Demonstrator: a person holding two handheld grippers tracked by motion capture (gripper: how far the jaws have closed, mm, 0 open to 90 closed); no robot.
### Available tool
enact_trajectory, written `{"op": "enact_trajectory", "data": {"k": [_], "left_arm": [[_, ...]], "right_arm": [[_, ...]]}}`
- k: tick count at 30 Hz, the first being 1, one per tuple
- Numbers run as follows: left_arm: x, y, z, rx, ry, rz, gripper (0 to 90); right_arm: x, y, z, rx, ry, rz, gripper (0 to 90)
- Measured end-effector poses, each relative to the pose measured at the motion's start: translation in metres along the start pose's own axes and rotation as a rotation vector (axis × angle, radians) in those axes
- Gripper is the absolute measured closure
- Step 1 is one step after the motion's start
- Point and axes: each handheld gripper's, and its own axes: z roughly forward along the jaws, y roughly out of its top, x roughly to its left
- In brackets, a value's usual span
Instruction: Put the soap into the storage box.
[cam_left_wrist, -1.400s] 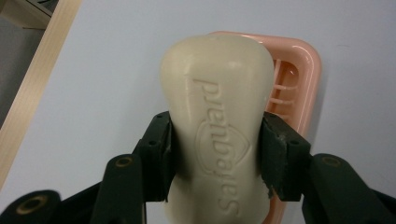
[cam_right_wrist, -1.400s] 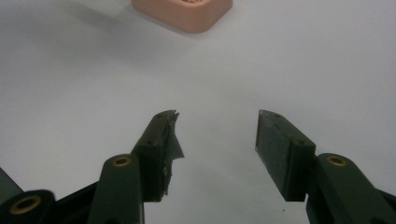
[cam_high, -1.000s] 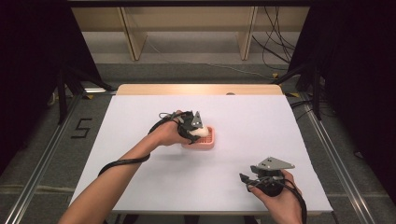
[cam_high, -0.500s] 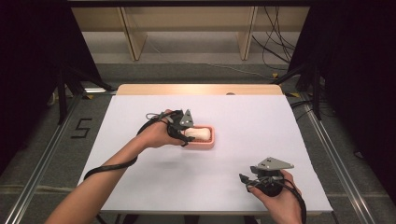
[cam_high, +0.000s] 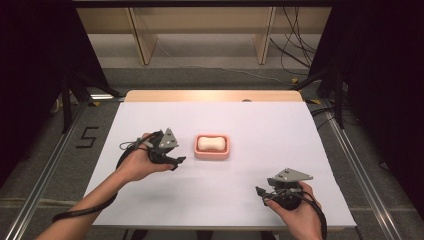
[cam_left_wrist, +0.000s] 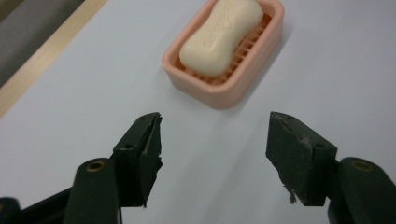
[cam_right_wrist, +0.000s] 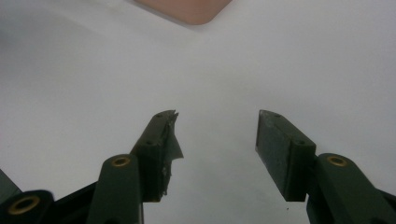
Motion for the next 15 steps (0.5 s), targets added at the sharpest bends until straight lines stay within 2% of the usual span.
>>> {"op": "enact_trajectory", "data": {"k": [1,2,3,5,7,9,10,11,14,15], "left_arm": [[-0.002,-0.005,-0.003,0.005,0.005,-0.005,35.5],[-0.006,-0.015,-0.009,0.006,0.009,-0.016,35.5],[-0.006,-0.015,-0.009,0.006,0.009,-0.016,35.5],[-0.01,-0.025,-0.015,0.012,0.011,-0.021,35.4],[-0.012,-0.032,-0.02,0.016,0.016,-0.024,35.2],[-0.017,-0.042,-0.023,0.005,0.018,-0.049,35.2],[-0.018,-0.046,-0.025,0.006,0.019,-0.057,35.1],[-0.021,-0.056,-0.029,-0.008,0.037,-0.057,35.1],[-0.025,-0.068,-0.032,-0.004,0.036,-0.086,35.1],[-0.026,-0.075,-0.033,-0.008,0.046,-0.084,35.1]], "right_arm": [[-0.001,0.0,0.001,-0.009,-0.002,-0.021,48.0],[0.0,0.0,0.002,-0.005,0.012,-0.008,48.0],[0.001,0.001,0.002,0.001,0.009,0.011,48.0],[0.001,0.001,0.001,0.008,0.003,0.011,47.9],[0.0,0.002,0.003,-0.006,0.01,-0.009,48.0],[0.003,0.002,0.002,0.009,0.009,0.023,47.9],[0.002,0.003,0.003,0.005,0.008,0.002,47.9],[0.001,0.003,0.004,-0.005,0.006,-0.016,47.9],[0.001,0.004,0.005,-0.002,0.007,-0.011,47.9],[0.001,0.004,0.005,0.004,0.009,-0.012,47.9]]}}
